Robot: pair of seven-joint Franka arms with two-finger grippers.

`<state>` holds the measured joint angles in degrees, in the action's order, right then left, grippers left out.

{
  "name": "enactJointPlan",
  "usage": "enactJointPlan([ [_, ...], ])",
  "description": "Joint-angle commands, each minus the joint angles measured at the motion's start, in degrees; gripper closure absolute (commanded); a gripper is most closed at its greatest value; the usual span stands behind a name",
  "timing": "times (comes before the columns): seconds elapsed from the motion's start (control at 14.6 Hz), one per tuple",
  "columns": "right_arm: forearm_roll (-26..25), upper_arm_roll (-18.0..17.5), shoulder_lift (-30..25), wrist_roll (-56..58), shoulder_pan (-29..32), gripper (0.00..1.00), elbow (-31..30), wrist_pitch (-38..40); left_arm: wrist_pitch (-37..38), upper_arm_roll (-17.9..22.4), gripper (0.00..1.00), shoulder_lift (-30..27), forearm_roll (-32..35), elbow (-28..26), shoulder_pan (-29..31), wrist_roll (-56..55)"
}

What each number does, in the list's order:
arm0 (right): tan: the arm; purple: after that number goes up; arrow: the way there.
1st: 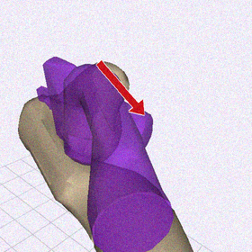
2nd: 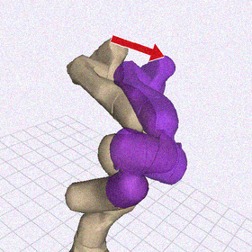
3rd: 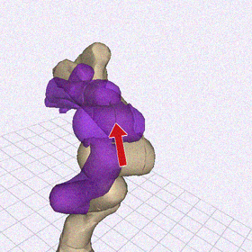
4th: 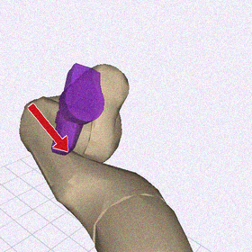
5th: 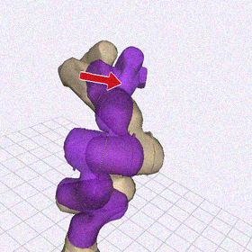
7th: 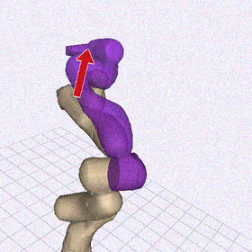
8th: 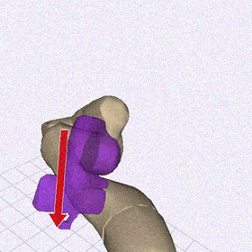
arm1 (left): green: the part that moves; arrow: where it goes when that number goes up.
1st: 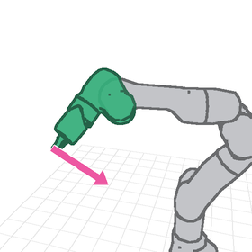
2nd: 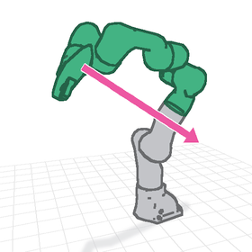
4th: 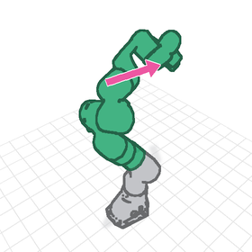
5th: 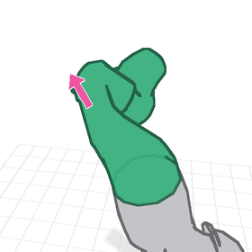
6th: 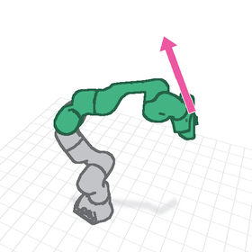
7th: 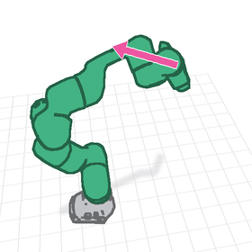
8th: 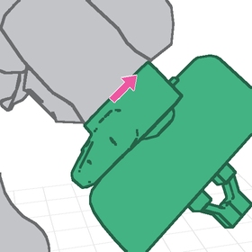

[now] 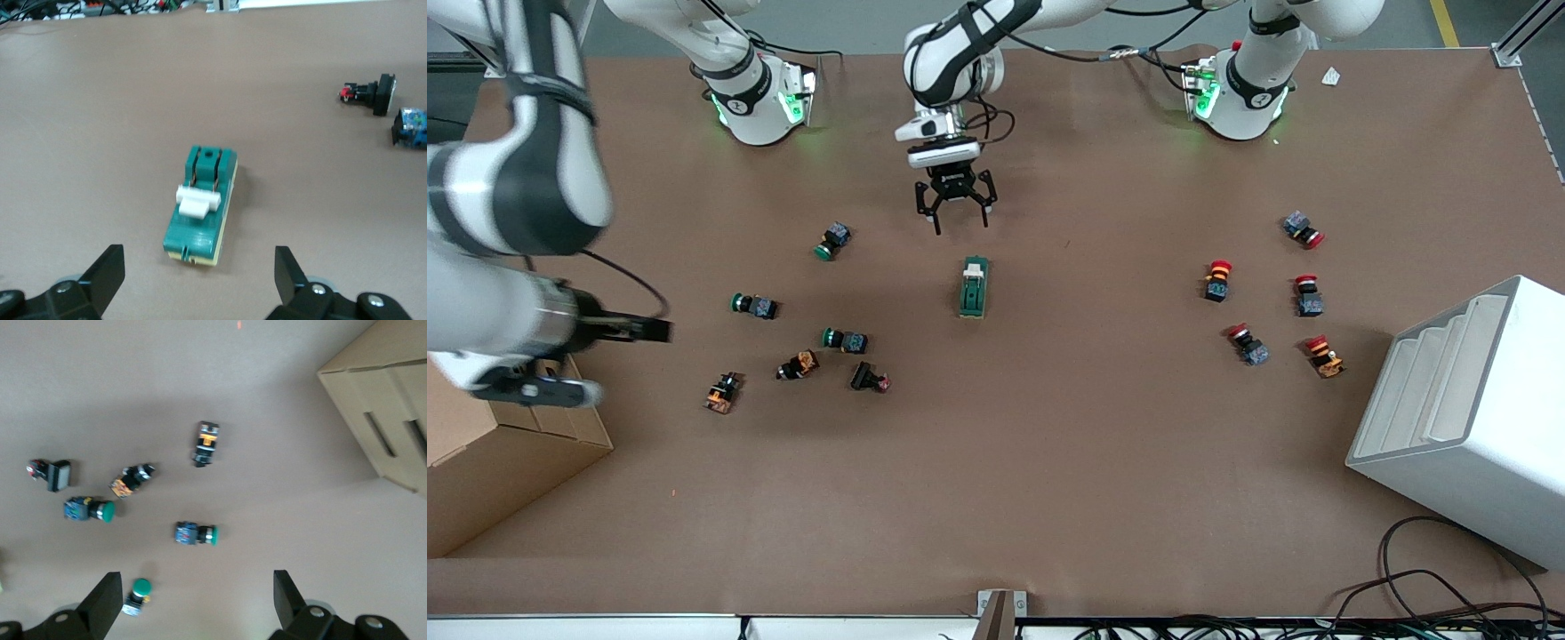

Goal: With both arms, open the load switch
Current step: 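Withdraw the right gripper from the switch toward its side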

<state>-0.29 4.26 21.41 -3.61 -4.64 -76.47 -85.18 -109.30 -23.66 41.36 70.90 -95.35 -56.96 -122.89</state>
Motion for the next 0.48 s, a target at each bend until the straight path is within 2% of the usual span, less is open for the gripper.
enactJointPlan([
  [0.0,-1.73,-1.36,-3.22,6.40,3.75,0.00,-2.72,0.72,-0.83,-0.15,0.01,-4.17,-8.13,2.61,4.21,8.88],
  [0.27,-2.00,-1.53,-3.05,6.86,5.17,0.00,0.79,3.44,-0.39,-0.07,0.01,-8.83,-20.24,8.59,11.06,20.99],
  [0.41,-1.91,-1.44,-2.96,6.95,5.52,0.00,2.90,6.07,-0.21,-0.07,0.00,-12.34,-25.44,8.86,15.80,27.50],
])
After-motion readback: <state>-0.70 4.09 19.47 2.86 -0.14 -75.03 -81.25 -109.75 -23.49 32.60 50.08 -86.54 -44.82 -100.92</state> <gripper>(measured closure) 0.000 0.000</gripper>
